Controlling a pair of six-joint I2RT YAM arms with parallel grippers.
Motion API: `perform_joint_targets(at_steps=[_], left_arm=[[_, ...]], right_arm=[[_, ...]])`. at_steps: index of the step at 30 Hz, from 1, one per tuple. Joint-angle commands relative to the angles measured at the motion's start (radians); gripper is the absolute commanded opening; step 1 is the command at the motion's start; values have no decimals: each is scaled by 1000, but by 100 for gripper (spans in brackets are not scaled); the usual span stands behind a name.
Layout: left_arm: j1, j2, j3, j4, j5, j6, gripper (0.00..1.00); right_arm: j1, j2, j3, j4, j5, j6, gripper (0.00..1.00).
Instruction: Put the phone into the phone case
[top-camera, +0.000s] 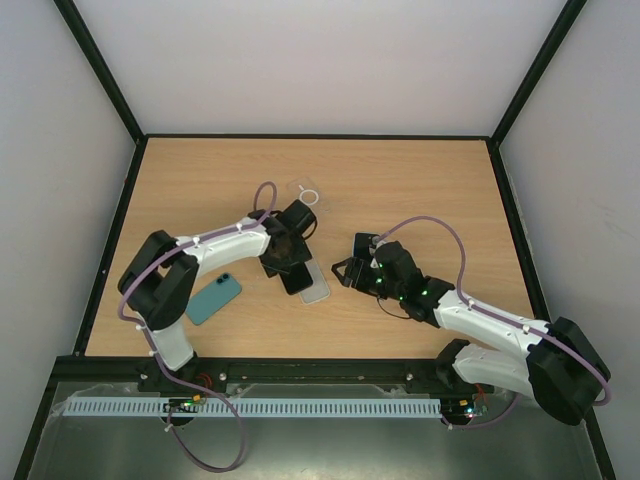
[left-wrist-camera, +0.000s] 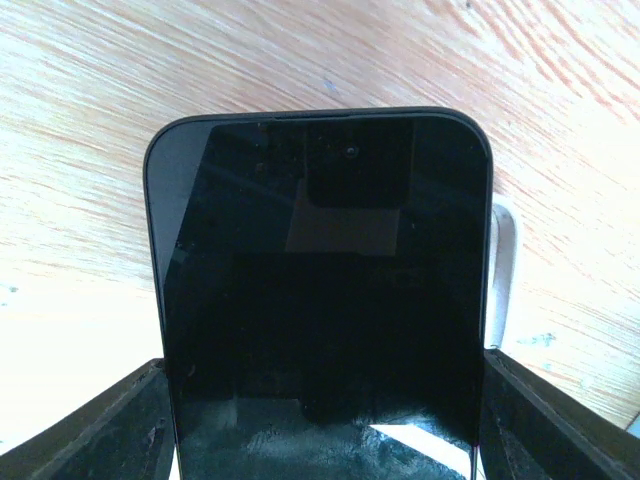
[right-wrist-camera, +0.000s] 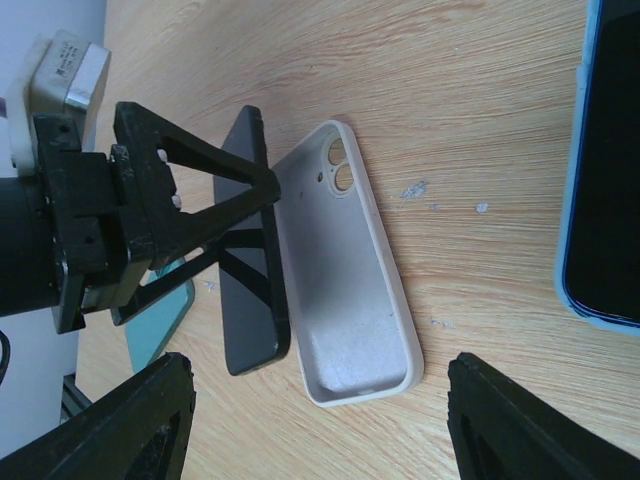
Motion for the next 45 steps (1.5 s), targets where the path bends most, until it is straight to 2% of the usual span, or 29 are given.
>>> perform_joint_targets(at_steps=[1,11,27,45], left_arm=[[-20,20,32,19,51,-43,57],[-59,37,27,73,93,-87,56],[-78,72,47,113,129,-71,56],[-94,109,87,75,88,-84,58]], right_arm=[[8,-1,-12,24,20,-1,69],[8,1,-16,27,15,-5,69],[8,-10,-19,21,23,1,69],[8,-14,-17,4,26,-7,69]])
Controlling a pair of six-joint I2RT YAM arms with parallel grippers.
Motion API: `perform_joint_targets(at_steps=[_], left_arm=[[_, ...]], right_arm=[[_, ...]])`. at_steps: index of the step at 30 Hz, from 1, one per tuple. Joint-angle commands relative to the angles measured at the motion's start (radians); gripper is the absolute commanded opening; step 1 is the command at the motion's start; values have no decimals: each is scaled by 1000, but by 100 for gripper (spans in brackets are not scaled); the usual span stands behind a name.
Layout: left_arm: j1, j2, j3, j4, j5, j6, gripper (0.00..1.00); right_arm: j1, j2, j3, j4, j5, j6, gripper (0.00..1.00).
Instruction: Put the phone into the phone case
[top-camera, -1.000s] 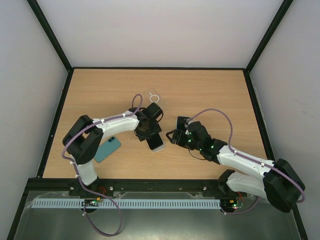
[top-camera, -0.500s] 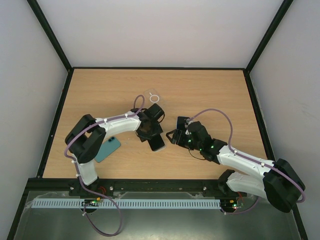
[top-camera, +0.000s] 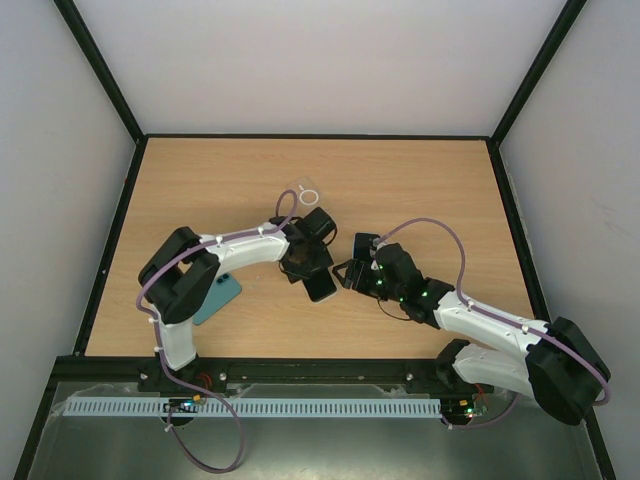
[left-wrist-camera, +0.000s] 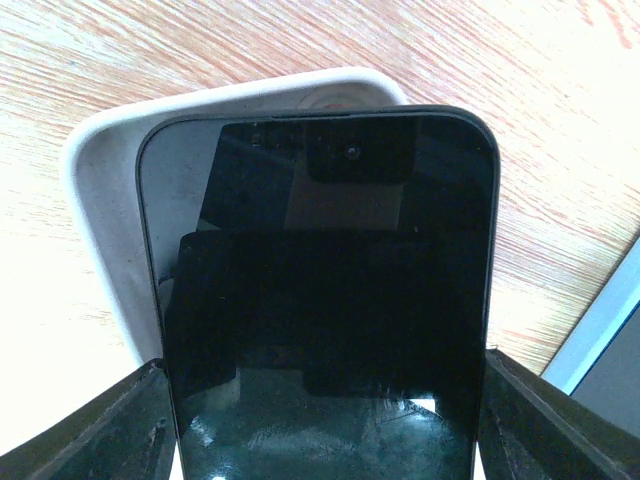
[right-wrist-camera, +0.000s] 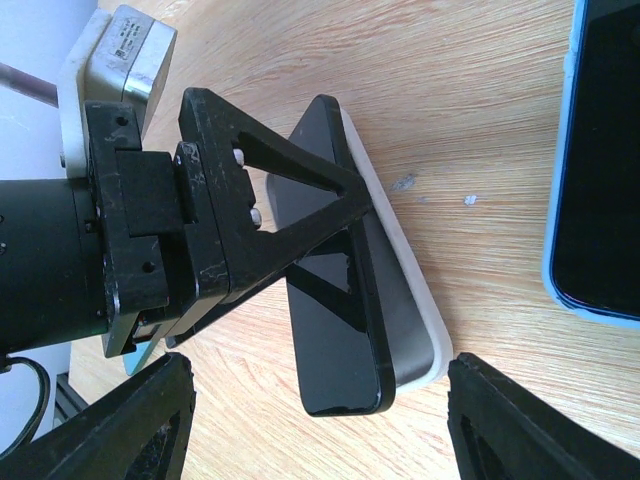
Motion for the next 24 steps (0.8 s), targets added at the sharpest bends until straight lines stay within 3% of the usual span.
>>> perform_joint_targets(at_steps=[1,7,11,15,20,24], left_arm=[[3,-3,24,-34,-23,-13,58],[48,-9,-19,-66,-48,-30,59],[52,-17,-39,-69,-69,-31,67],[51,-16,-42,-62,-34,-25,68],[46,-45,-38,-72,-42,-20,82],[47,-100,-40,-94,-71,-27,85]], right_arm=[[8,-16,1,-5,25,-7,69],[8,-27,-3,-14,30,-5,69],[8,-26,-23,5,25,5,69],[8,-22,-19,6,28,5,69],[8,-24,-23,5,36,6,69],[8,-17,-10,-17,47,-16,69]])
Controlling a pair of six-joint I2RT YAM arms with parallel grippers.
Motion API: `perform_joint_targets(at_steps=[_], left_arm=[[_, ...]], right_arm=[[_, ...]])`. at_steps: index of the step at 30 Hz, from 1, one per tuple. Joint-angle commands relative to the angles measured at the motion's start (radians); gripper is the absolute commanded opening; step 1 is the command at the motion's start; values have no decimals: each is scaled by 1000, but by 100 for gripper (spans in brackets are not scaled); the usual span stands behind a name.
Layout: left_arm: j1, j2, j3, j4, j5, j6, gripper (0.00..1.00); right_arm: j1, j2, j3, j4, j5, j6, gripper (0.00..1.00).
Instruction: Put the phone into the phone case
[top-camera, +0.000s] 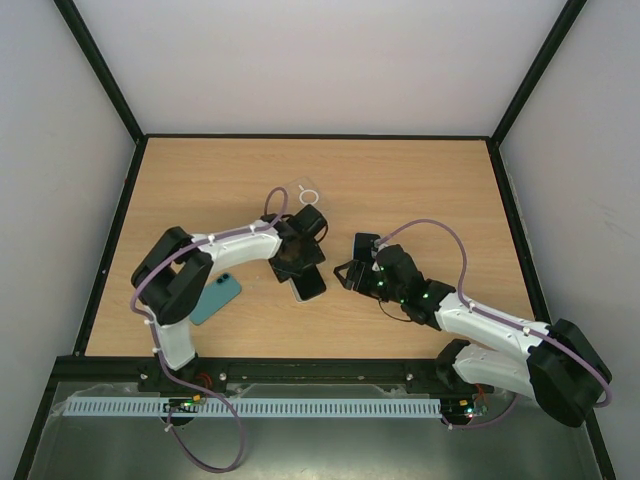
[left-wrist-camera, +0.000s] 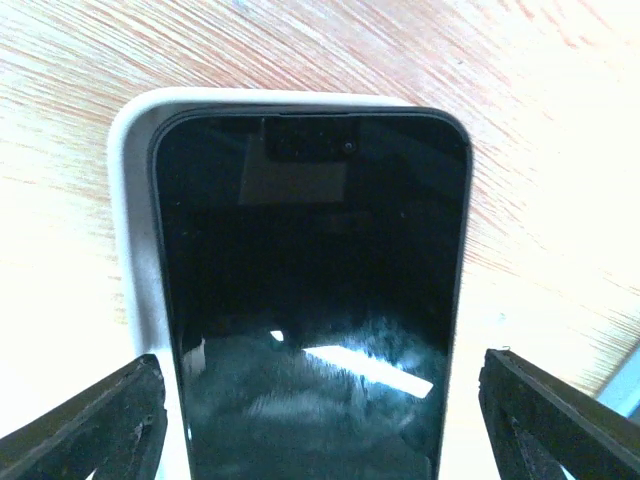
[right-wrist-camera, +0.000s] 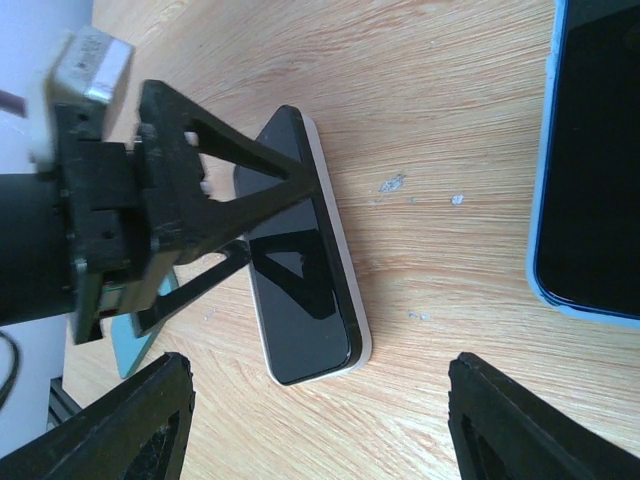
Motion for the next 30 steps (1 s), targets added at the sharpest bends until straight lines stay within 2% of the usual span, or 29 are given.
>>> perform_joint_targets(at_steps=[1,7,9,12,19,23,30], left_arm=[[2,-89,-10,-62,-33,-7,85],[19,-128,-55,-13,-39,76,73],[30,-163,-101,39,-41,123,72],[60,-253,-217,181,8,217,69],[169,-400,-478,429,142,289,65],[207,-418,-558,557,237,324,65],[214,-387,-595,665,334,379,60]], right_arm=[[8,-3,10,-28,42,-25,69],[8,8,27,-27,55,-39,69],[8,32,29,-1,42,-37,66],[7,88,45,28,16,-42,60],[8,241,119,72,-24,-77,46],[11,334,152,113,-64,-71,43],[32,463,210,130,-83,-71,42]])
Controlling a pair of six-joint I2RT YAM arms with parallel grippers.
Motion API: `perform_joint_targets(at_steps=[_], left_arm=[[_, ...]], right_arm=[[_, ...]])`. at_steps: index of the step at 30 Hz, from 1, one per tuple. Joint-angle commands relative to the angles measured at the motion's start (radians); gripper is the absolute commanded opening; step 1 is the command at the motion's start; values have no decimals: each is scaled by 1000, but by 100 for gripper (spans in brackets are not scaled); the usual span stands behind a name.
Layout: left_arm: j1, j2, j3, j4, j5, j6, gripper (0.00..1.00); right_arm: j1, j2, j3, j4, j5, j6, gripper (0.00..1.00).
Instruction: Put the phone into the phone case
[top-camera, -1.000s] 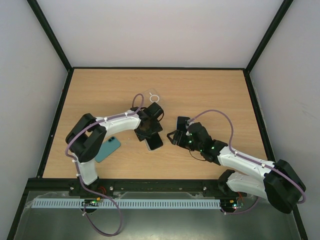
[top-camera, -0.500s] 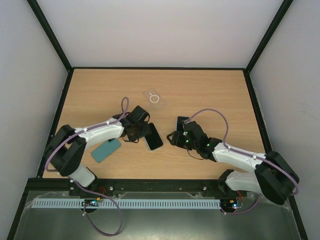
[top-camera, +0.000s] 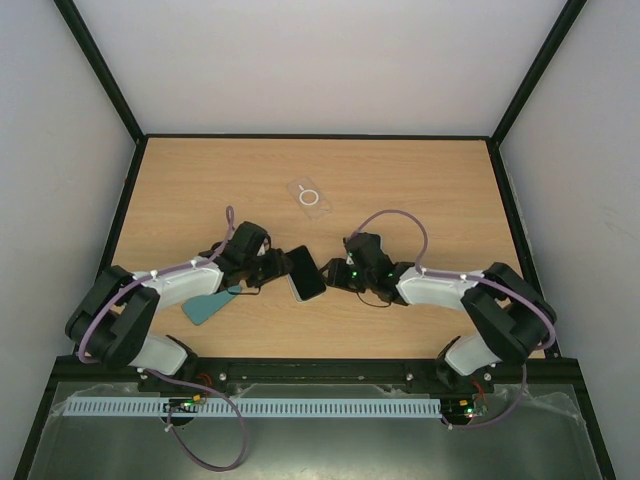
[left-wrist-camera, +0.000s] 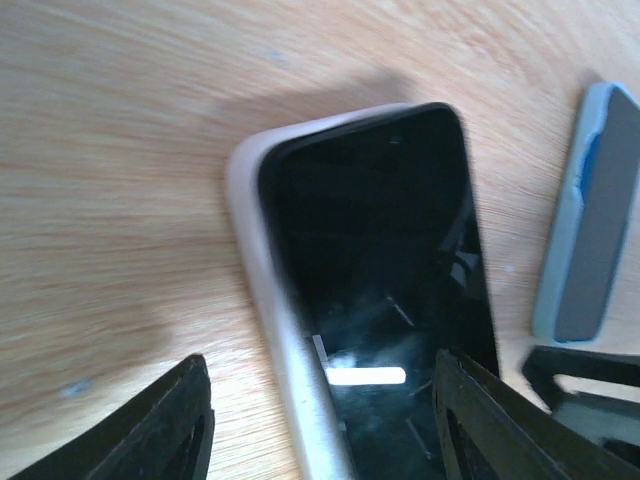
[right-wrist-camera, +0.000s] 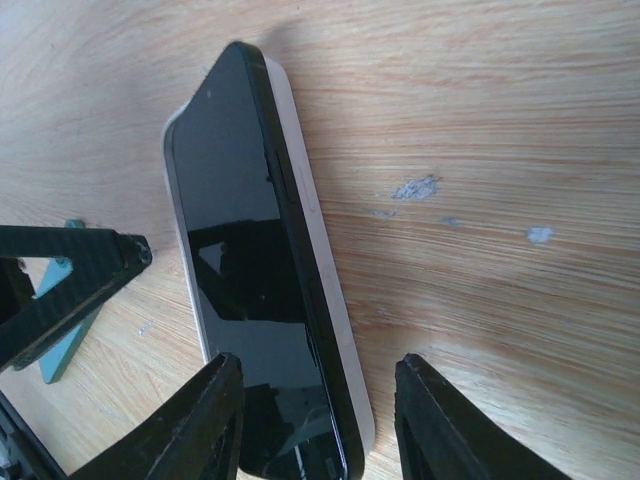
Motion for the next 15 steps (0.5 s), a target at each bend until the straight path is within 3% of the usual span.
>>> perform_joint_targets(at_steps=[1,9,15], left_arm=[[5,22,-14,114,88,57,58],[5,67,-28,99,74,103,51],[6,73,-50,112,78,110,49]], right_arm=[[25,70,51,35,-17,-15,41],[70,130,74,32,-14,-8,17],[107,143,72,66,-11,15,11]])
